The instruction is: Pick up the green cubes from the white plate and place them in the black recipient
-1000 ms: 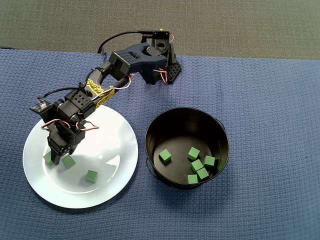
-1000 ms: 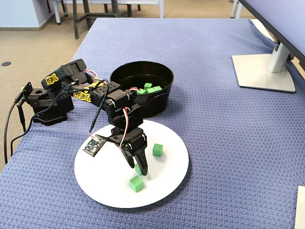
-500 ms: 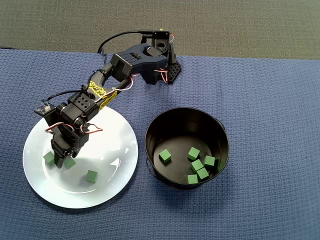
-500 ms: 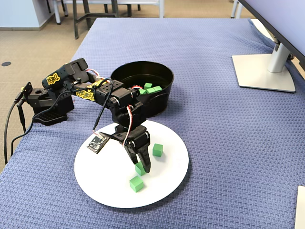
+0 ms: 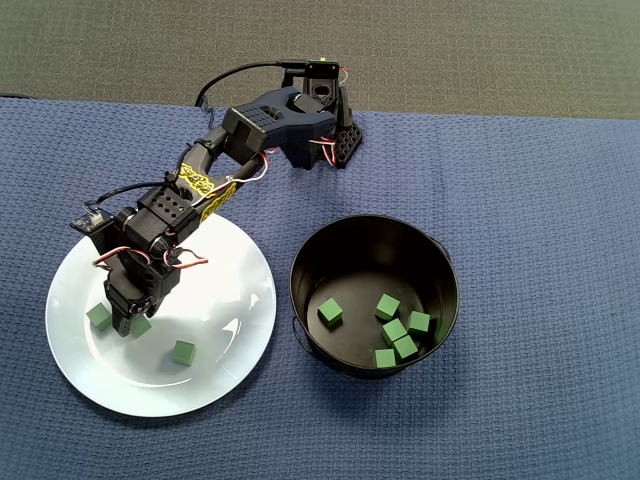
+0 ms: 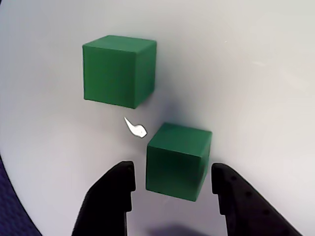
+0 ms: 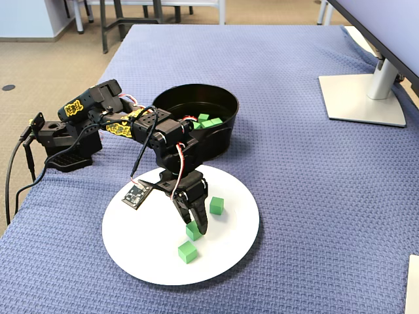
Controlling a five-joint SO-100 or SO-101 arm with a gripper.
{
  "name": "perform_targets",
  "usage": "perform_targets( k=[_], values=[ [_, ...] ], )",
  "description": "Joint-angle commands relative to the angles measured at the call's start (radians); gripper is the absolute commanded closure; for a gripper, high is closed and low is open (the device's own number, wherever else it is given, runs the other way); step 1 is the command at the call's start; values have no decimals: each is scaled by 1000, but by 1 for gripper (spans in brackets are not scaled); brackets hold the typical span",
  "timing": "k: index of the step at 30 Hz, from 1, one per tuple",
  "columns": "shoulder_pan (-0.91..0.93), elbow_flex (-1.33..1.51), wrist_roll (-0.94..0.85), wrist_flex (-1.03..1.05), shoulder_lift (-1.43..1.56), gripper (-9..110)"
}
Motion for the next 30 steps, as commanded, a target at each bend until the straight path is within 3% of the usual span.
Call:
perform_targets(
  k=[1, 8, 13, 21, 30],
  values=[
    [-11, -21, 5, 6, 31, 92],
    [-6, -21, -5, 5, 18, 92],
    [-2, -25, -8, 5, 17, 101],
    [9, -26, -17, 8, 31, 102],
    [32, 212, -14, 25, 433, 102]
  ],
)
